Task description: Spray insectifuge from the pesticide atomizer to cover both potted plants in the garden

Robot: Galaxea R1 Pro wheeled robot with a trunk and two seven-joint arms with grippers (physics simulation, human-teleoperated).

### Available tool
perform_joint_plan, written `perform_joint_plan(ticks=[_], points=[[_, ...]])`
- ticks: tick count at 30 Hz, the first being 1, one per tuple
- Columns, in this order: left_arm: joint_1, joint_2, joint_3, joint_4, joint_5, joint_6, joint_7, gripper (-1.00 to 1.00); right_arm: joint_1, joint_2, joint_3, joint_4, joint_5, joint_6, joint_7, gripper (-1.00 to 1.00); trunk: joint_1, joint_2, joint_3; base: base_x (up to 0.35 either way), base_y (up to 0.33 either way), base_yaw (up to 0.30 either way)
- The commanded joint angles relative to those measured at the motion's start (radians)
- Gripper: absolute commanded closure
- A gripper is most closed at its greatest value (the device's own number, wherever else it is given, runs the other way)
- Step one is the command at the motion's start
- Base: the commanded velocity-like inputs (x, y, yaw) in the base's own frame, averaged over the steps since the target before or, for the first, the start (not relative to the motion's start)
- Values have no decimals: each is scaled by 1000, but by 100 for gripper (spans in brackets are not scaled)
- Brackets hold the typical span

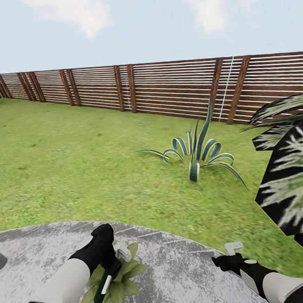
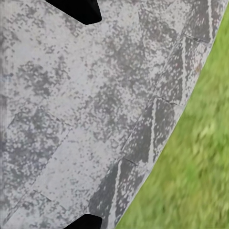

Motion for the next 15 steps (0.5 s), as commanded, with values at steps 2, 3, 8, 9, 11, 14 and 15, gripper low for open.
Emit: perform_joint_plan(ticks=[2,3,8,9,11,14,15], points=[[-1,0,-1,0,-10,5,-11,100,-1,0,8,2,-11,-4,5,-100,0,0,-4,126,0,0],[-1,-1,-2,0,-10,5,-12,100,-1,0,8,2,-11,-5,5,-100,0,0,-5,219,0,0],[-1,-3,-3,22,-8,5,-12,100,-1,0,8,2,-11,-4,5,-100,0,0,-10,291,0,0],[-1,-3,-3,32,-8,5,-12,100,-1,0,8,2,-11,-4,5,-100,0,0,-10,189,0,0],[-1,-3,-3,43,-8,5,-12,100,-1,0,8,2,-11,-4,5,-100,0,0,-10,83,0,0],[-1,-3,-3,47,-8,5,-12,100,-1,0,8,2,-11,-4,5,-100,0,0,-10,28,0,0],[-1,-3,-3,47,-8,5,-12,100,-1,0,8,2,-11,-4,5,-100,0,0,-10,9,0,0]])
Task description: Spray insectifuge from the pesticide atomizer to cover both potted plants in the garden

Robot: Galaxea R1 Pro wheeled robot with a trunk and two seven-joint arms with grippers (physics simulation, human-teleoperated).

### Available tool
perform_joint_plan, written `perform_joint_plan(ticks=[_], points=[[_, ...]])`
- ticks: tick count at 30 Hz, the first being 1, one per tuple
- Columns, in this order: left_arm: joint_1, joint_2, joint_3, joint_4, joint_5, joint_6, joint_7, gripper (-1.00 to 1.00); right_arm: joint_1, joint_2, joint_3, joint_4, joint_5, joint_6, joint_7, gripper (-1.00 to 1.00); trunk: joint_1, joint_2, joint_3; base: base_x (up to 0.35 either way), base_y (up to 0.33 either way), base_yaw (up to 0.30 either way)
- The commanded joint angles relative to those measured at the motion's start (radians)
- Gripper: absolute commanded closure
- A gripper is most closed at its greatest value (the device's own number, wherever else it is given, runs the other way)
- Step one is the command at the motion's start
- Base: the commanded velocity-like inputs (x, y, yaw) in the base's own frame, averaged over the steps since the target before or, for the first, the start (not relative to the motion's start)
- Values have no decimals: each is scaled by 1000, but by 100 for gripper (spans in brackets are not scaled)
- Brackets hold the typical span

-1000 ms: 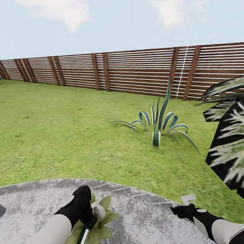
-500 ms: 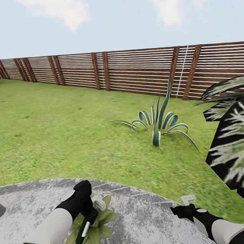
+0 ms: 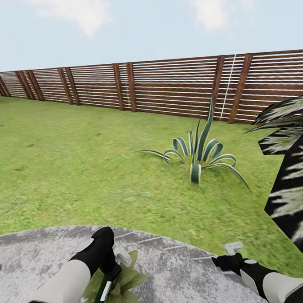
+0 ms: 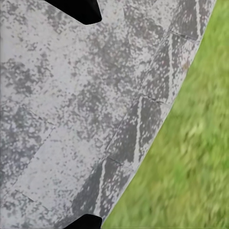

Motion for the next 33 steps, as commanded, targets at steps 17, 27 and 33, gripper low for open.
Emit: perform_joint_plan(ticks=[17,27,33], points=[[2,0,0,1,-10,5,-10,100,-1,0,8,2,-11,-4,5,-100,0,0,-23,1,0,0],[6,3,1,1,-9,5,-10,100,-1,0,8,2,-11,-4,5,-100,0,0,-29,0,0,0],[7,3,1,1,-10,5,-10,100,-1,0,8,2,-11,-4,6,-100,0,0,-33,0,0,0]])
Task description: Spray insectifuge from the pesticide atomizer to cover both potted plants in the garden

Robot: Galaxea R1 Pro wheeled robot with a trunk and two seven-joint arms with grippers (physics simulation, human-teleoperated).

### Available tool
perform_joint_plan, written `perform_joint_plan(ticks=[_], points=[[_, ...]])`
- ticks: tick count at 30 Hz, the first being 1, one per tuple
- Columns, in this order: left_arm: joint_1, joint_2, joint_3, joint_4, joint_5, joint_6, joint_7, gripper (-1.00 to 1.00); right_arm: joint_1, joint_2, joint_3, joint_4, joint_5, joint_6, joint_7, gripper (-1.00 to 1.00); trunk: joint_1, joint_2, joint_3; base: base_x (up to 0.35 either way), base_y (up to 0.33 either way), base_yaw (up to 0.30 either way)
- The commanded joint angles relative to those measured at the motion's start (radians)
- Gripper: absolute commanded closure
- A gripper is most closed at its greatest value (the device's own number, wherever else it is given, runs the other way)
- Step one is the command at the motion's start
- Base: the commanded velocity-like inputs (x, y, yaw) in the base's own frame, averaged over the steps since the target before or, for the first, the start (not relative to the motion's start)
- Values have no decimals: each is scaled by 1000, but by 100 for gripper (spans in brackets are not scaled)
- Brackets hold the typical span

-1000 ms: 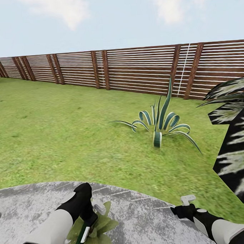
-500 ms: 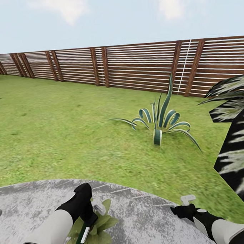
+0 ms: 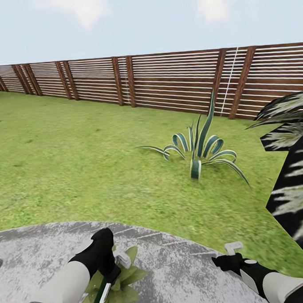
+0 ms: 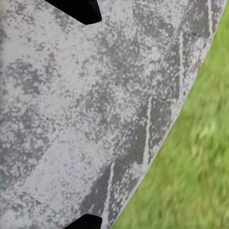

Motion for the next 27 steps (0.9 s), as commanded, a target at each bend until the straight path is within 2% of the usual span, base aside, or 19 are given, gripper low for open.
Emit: perform_joint_plan(ticks=[1,27], points=[[0,0,-2,-2,-10,5,-10,100,-1,0,8,2,-11,-4,5,-100,0,0,-2,0,0,0],[3,-1,-3,-1,-9,3,-10,100,-1,0,8,2,-11,-4,2,-100,0,0,-40,0,0,0]])
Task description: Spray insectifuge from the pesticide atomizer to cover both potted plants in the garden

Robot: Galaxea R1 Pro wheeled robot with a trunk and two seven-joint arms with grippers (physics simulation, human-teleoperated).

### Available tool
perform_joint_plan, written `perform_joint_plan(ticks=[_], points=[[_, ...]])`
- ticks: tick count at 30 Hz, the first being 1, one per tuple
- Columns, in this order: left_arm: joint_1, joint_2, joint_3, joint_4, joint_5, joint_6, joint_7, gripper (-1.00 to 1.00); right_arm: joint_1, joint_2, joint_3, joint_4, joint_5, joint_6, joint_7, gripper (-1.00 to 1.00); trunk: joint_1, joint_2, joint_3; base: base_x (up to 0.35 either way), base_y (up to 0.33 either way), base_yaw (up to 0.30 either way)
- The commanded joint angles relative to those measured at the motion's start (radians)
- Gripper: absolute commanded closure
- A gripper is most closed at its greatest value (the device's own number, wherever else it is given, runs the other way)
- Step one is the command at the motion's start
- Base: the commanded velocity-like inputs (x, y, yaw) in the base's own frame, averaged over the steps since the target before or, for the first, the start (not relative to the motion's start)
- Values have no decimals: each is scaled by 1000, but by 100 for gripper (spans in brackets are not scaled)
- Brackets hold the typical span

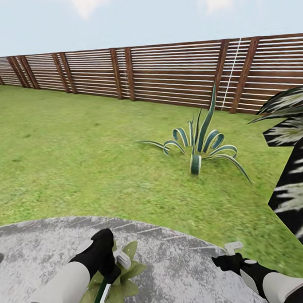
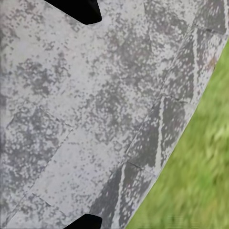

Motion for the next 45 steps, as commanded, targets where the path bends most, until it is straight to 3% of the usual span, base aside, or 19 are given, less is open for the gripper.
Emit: perform_joint_plan(ticks=[1,10,28,39,45], points=[[0,0,-2,-1,-9,5,-10,100,-1,0,8,2,-11,-4,4,-100,0,0,-2,0,0,0],[0,-1,-1,82,-7,2,-6,100,-1,6,10,1,-11,-4,3,-100,0,0,-10,0,0,0],[0,2,-1,85,-11,2,0,100,24,13,13,2,-3,-1,0,-100,0,0,-23,0,0,0],[0,-2,1,36,-8,3,0,100,25,13,13,2,-4,0,0,-100,0,0,-35,0,0,0],[0,-2,3,-36,-8,4,-1,100,25,12,13,2,-4,0,0,-100,0,0,-40,0,0,0]])
